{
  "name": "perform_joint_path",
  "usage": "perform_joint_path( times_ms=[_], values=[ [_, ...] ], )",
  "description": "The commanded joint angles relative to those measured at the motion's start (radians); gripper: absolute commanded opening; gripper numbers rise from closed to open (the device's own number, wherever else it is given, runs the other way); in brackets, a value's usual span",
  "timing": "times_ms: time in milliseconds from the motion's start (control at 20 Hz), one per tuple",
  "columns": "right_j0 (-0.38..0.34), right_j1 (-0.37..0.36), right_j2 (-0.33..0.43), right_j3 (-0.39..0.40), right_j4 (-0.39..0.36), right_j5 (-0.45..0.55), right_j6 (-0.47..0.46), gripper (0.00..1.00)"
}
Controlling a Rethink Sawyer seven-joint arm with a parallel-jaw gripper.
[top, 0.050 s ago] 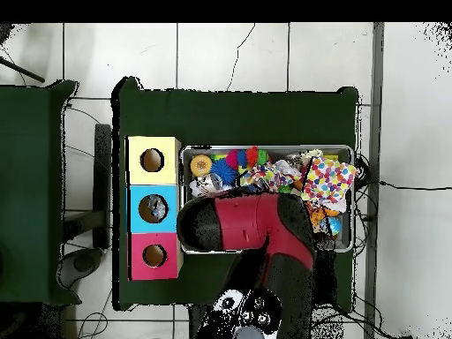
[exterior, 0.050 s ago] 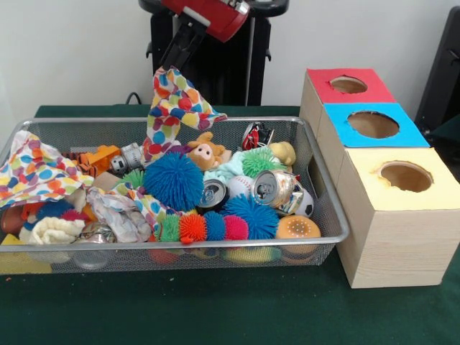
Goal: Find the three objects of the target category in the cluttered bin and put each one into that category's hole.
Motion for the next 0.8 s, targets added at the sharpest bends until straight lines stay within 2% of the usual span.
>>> perform_joint_path(
  times_ms=[50, 350, 400, 800],
  values=[
    [0.0, 0.057, 0.009, 0.092, 0.035, -0.045, 0.223, 0.0],
    [0.001, 0.062, 0.004, 0.094, 0.047, -0.064, 0.23, 0.0],
    [0.003, 0.063, 0.001, 0.094, 0.053, -0.065, 0.234, 1.0],
    [0.002, 0.076, -0.004, 0.092, 0.068, -0.077, 0.242, 1.0]
  ],
)
